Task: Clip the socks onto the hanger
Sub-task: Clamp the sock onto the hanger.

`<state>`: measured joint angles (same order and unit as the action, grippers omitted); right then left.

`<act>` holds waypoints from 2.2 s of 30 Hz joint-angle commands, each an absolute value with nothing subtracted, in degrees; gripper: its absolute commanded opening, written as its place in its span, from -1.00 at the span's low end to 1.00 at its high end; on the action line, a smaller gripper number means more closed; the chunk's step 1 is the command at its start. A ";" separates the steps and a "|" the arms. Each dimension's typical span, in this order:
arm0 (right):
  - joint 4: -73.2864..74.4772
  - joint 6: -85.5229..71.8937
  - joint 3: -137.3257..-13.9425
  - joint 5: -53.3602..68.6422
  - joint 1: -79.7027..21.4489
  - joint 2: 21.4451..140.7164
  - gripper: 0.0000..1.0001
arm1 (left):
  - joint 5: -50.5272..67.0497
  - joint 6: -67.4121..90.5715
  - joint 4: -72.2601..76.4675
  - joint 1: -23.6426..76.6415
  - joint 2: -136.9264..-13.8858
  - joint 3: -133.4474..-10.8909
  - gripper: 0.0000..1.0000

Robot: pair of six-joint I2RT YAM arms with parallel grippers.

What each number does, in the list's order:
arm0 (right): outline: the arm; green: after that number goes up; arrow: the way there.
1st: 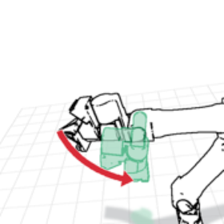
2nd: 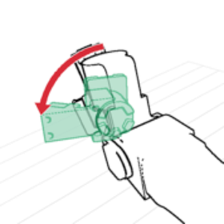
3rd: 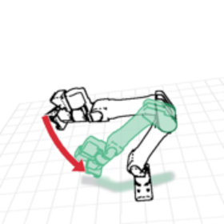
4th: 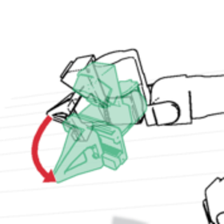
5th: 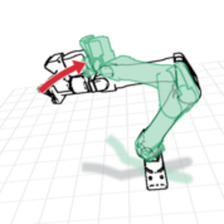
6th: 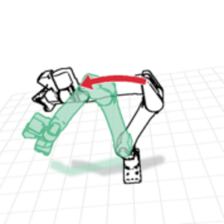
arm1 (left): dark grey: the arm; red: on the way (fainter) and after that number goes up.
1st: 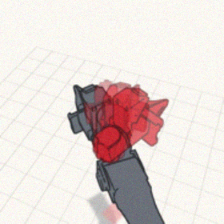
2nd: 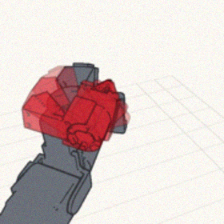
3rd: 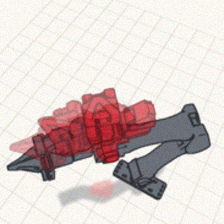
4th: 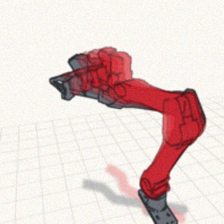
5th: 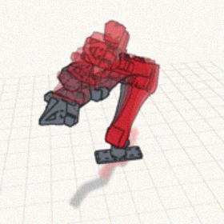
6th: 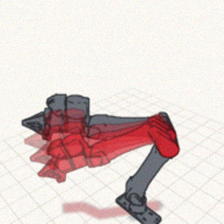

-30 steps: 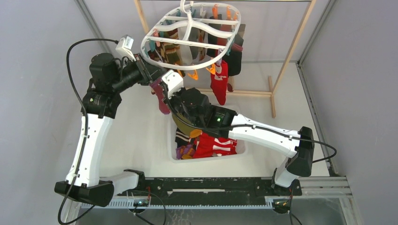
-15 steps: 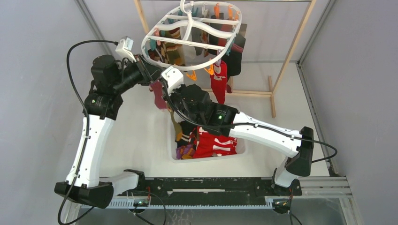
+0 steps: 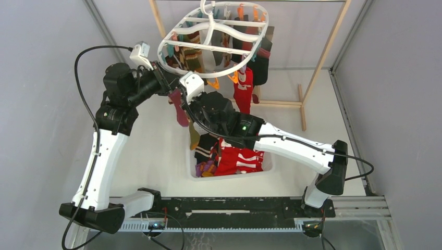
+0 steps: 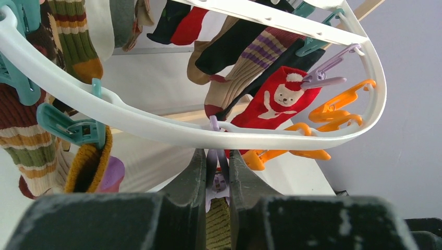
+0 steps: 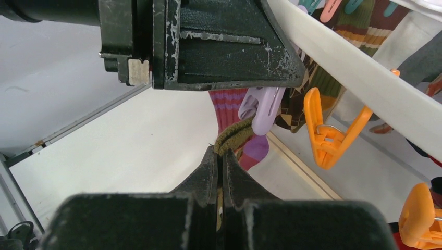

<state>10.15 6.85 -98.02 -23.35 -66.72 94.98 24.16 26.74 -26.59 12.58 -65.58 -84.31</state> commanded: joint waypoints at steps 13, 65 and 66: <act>11.33 3.68 -103.56 -20.80 -64.44 93.32 -1.00 | 20.22 23.17 -24.81 13.79 -64.40 -83.52 -0.97; -4.04 -21.39 -73.63 2.84 -50.86 72.86 0.30 | 23.17 21.65 -30.56 11.69 -59.77 -84.43 0.57; -4.76 -21.91 -72.43 3.31 -50.33 72.64 0.31 | 23.34 21.77 -30.38 11.61 -59.78 -84.01 0.52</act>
<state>5.23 -14.87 -76.12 -3.05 -52.62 75.42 21.02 22.44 -32.29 12.01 -60.82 -84.44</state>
